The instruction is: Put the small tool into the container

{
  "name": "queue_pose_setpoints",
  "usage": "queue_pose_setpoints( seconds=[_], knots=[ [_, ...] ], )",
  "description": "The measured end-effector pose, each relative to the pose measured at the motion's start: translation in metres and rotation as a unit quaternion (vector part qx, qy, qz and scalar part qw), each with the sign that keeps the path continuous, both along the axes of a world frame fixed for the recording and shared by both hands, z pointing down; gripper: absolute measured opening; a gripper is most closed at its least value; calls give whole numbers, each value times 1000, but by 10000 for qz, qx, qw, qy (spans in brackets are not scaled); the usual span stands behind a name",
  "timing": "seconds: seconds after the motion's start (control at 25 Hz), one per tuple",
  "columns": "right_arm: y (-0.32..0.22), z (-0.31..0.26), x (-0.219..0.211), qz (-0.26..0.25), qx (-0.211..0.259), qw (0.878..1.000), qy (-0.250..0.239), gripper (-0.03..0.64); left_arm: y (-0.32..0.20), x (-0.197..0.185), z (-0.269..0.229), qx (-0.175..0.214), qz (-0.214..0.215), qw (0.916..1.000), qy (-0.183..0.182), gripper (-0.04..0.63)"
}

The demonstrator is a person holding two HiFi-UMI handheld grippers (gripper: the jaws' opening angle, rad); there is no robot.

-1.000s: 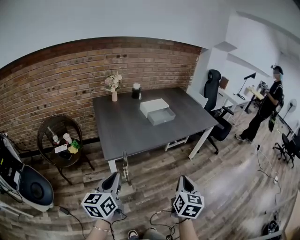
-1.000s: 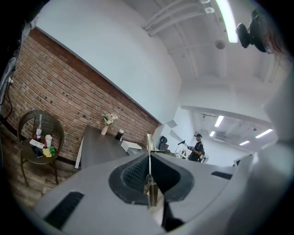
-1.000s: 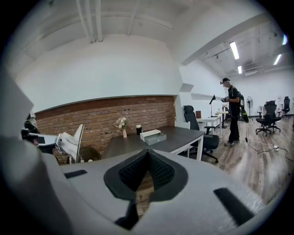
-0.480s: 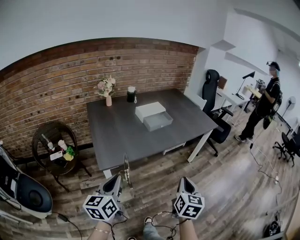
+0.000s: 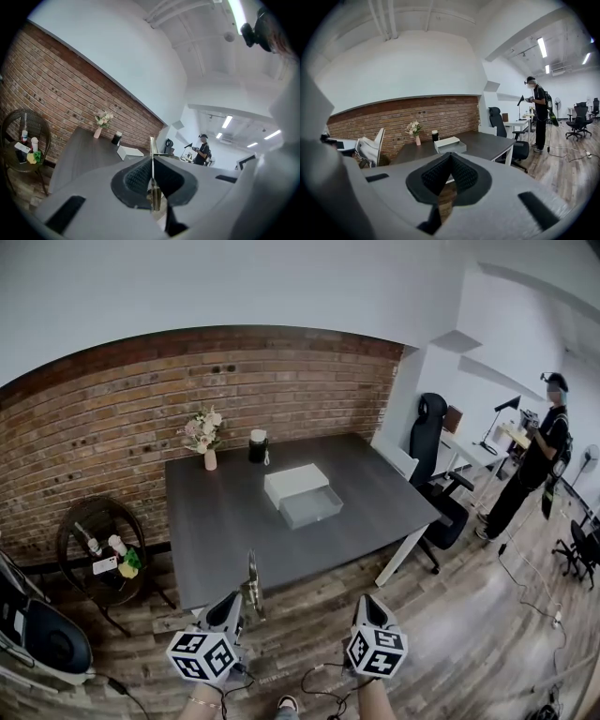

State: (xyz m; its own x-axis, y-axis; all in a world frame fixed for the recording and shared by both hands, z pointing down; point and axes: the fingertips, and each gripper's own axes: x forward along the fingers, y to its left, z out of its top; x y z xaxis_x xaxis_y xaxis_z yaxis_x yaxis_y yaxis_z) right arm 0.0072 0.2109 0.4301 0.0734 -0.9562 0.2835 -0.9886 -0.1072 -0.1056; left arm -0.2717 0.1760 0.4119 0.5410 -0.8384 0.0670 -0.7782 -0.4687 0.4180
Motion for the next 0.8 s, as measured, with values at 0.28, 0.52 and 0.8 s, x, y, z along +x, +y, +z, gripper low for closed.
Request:
queue_pose_setpoints(
  seconds=[0.28,0.52,0.8],
  knots=[
    [-57,1,34,-186,34,9998,-62,2,-48,35,0,21,-126,9999,-43,9],
    [-91,6,60,-282,-1,9995,-115,2,-79,59,2,16,-224,9997,-95,9],
    [-114,17,81,-306,-93,9992,-236,2,-102,83,4,-36,-216,9996,-171,9]
  ],
)
